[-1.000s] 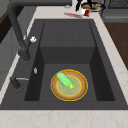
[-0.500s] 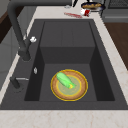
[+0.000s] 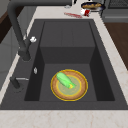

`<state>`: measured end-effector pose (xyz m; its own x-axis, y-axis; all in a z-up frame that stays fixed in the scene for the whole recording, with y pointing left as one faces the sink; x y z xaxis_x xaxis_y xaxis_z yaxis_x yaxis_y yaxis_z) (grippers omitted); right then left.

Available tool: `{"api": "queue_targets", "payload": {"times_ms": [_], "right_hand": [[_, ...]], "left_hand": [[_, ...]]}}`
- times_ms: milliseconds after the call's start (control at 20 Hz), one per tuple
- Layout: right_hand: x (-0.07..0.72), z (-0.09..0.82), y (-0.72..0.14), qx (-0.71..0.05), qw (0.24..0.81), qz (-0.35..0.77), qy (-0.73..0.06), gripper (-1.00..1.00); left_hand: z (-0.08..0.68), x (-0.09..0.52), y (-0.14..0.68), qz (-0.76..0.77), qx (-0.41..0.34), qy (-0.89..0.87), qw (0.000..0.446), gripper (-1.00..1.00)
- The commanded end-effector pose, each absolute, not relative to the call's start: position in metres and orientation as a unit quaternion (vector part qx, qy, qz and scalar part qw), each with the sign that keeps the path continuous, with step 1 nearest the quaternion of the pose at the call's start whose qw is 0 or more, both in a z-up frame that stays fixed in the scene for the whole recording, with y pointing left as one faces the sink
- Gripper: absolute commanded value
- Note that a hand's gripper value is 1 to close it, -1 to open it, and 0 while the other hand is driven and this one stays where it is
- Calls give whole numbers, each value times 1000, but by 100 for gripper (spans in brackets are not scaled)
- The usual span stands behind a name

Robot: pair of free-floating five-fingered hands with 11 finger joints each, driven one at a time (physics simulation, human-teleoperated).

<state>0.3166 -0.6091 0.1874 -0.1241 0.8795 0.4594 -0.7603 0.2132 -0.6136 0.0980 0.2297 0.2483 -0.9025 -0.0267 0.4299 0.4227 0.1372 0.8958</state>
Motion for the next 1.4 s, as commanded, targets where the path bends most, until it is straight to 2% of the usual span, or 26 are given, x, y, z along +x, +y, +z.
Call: {"api": "queue_targets", "payload": {"times_ms": [0, 600, 1350], "right_hand": [[307, 188, -619, -72, 690, 600, -400, -100], [285, 190, -634, -138, 709, 578, -379, -100], [265, 225, -636, -209, 747, 550, -310, -100]], "left_hand": [[248, 98, 230, -643, -135, -734, 175, 0], [248, 98, 230, -643, -135, -734, 175, 0], [248, 98, 230, -643, -135, -734, 175, 0]]}}
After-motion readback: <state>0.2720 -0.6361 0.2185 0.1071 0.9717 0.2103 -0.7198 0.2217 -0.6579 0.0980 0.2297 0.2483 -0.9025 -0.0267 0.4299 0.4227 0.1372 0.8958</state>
